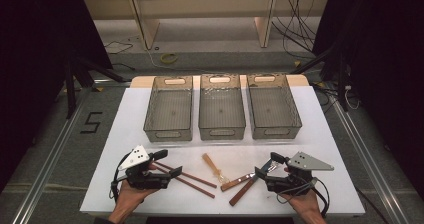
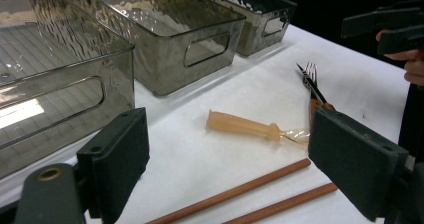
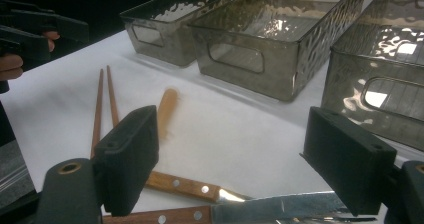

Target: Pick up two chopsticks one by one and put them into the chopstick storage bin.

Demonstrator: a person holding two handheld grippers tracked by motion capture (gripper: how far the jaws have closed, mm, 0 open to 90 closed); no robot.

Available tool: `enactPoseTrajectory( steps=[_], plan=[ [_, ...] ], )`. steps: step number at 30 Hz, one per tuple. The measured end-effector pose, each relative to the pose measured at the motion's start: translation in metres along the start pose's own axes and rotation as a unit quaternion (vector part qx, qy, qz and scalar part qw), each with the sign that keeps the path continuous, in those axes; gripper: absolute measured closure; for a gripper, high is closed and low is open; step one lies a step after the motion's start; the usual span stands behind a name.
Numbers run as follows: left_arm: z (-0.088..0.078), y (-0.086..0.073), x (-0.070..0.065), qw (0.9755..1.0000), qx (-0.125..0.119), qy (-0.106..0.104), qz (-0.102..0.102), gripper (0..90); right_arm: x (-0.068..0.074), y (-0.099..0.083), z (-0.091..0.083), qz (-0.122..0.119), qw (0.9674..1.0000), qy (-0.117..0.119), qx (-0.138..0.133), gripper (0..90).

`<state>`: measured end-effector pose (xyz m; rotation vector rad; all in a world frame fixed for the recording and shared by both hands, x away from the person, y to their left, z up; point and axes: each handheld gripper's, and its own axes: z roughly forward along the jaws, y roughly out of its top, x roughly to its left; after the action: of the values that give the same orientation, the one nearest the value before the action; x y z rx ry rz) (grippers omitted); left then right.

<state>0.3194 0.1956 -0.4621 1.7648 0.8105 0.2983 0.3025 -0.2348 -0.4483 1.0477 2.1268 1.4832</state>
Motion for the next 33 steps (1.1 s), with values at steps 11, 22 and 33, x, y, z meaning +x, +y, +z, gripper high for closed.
enactPoseTrajectory(
  steps=[11, 22, 33],
  plan=[
    [0.006, 0.018, -0.006, 0.9952, 0.089, -0.03, 0.029, 16.9, -0.001, 0.0, 0.003, 0.004, 0.9999, 0.012, 0.009, 23.2],
    [0.017, 0.039, -0.005, 0.971, 0.204, -0.049, 0.113, 19.3, -0.001, 0.0, 0.005, 0.003, 0.9997, 0.02, 0.016, 23.8],
    [0.037, 0.038, -0.014, 0.9279, 0.302, -0.09, 0.199, 32.6, -0.001, 0.0, 0.006, 0.004, 0.9994, 0.026, 0.022, 24.0]
  ],
)
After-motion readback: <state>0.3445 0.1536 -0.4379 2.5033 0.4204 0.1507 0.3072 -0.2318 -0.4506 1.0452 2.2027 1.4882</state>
